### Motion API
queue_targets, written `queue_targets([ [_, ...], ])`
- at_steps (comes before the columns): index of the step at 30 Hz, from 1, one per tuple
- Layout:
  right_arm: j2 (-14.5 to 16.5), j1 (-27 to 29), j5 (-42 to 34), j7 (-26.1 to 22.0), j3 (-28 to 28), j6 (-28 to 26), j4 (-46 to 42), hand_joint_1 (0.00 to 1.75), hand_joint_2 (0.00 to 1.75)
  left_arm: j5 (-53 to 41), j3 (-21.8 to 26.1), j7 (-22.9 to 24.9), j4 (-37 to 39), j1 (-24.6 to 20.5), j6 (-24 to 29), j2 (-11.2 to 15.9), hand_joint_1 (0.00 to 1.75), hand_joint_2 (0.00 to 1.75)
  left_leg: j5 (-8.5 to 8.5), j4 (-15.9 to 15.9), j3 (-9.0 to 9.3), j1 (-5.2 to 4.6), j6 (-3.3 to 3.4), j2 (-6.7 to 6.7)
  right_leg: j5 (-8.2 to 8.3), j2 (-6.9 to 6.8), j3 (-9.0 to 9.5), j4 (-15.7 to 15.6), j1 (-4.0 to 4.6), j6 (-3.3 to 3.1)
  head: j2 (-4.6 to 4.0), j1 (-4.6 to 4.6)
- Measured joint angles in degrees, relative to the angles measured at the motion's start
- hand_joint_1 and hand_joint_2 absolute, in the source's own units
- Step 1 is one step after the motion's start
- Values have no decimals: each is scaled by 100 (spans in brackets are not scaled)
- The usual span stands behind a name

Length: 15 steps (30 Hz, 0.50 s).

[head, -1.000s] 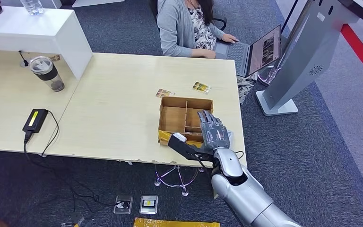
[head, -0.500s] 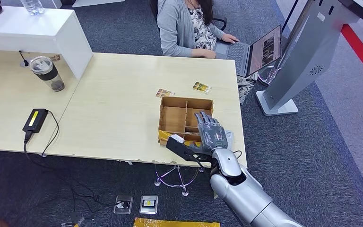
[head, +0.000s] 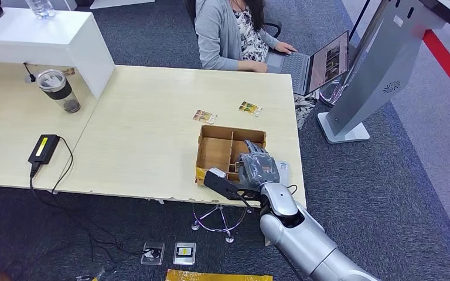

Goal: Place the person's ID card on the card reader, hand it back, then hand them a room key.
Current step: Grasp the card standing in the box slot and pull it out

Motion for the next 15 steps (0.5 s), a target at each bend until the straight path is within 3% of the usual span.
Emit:
queue_targets([
  [15,-35,-27,73,97,52,98,-228,175,175,-96,0,3,0,1,-10,2,0,0,0,1,1,0,0,0,0,1,-1,0,0,0,0,0],
])
